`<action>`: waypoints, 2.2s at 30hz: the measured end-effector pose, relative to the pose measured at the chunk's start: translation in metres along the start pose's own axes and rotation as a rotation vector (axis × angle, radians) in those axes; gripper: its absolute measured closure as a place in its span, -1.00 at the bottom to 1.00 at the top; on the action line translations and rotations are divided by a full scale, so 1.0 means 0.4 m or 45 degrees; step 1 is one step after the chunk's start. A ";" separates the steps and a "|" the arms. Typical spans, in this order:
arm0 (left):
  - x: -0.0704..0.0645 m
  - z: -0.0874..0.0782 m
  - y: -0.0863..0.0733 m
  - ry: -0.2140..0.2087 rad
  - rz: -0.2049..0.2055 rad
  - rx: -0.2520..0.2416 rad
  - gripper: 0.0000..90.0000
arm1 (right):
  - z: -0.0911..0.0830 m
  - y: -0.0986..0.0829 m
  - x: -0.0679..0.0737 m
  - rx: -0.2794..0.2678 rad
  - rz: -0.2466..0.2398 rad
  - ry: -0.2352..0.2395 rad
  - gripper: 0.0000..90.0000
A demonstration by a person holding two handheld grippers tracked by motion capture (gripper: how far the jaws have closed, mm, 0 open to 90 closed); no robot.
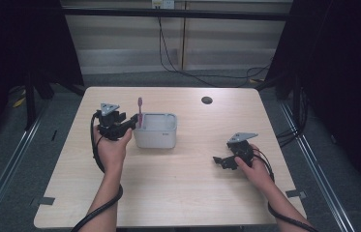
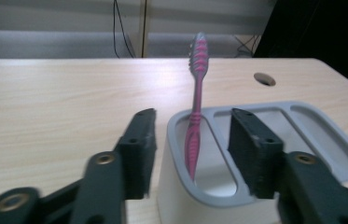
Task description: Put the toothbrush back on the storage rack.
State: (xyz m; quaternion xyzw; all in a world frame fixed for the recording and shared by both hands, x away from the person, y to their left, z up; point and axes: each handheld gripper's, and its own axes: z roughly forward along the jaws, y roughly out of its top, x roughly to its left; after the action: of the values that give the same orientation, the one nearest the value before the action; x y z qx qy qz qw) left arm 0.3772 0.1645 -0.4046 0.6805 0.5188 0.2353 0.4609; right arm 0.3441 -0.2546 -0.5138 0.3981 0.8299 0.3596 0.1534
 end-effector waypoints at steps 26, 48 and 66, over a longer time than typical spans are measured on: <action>0.040 -0.027 -0.051 -0.066 0.032 0.068 -0.40 | 0.000 0.000 0.000 0.001 -0.001 0.000 -0.75; 0.068 -0.043 -0.087 -0.098 0.059 0.117 -0.45 | 0.000 0.000 0.000 0.002 -0.003 -0.002 -0.75; 0.100 -0.057 -0.125 -0.102 0.063 0.140 -0.47 | 0.000 0.000 0.000 0.003 -0.002 -0.003 -0.75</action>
State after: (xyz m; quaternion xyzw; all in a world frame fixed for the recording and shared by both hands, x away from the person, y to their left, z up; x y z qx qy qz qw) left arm 0.3484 0.2120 -0.4438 0.7261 0.4951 0.1904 0.4374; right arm 0.3440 -0.2545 -0.5137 0.3979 0.8305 0.3579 0.1541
